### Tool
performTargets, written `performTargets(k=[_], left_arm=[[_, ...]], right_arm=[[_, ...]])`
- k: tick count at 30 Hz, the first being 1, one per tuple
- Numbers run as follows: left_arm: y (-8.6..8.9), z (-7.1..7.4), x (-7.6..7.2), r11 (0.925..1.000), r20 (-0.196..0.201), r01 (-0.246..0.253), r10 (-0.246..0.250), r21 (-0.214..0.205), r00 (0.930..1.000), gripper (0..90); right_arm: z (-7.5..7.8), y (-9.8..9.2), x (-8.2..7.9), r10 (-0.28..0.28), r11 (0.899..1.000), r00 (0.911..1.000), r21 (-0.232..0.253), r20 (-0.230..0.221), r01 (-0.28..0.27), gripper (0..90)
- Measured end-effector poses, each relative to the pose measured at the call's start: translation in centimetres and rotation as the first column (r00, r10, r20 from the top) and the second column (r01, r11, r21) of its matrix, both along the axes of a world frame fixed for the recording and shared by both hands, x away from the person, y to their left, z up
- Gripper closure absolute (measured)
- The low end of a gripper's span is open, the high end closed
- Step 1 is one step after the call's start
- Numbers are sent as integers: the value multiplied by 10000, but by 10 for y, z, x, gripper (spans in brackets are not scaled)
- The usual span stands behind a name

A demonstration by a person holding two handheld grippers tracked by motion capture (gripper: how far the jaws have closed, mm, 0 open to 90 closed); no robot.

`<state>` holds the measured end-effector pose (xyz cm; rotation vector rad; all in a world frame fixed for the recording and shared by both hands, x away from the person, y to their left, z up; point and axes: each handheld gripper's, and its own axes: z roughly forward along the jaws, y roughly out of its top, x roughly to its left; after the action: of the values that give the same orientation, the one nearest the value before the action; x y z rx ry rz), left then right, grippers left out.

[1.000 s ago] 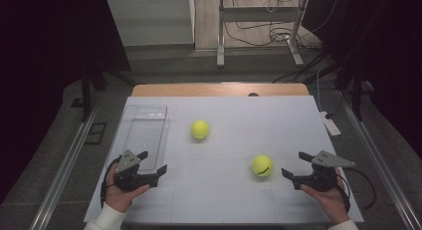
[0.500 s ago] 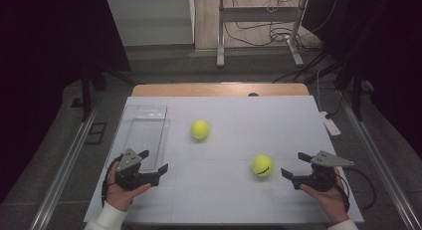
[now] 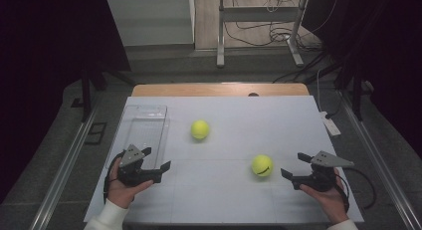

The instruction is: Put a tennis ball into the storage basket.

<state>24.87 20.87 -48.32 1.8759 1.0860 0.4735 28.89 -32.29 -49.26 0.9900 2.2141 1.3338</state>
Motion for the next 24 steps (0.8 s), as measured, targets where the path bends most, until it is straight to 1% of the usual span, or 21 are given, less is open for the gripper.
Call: performTargets(k=[9, 19, 24], left_arm=[[-3, 7, 3, 10000, 34, 52, -52, -16, 10000, 135], [-9, 16, 8, 9997, 19, 240, -240, -11, 9997, 132], [-11, 20, 11, 9991, -42, 415, -414, 90, 9991, 131]], right_arm=[[0, 1, 0, -17, 10000, 10000, -77, -4, 17, 98], [-1, 0, 1, -66, 9999, 10000, -83, -21, 65, 99], [-1, 0, 1, -57, 9999, 10000, -109, -29, 56, 99]])
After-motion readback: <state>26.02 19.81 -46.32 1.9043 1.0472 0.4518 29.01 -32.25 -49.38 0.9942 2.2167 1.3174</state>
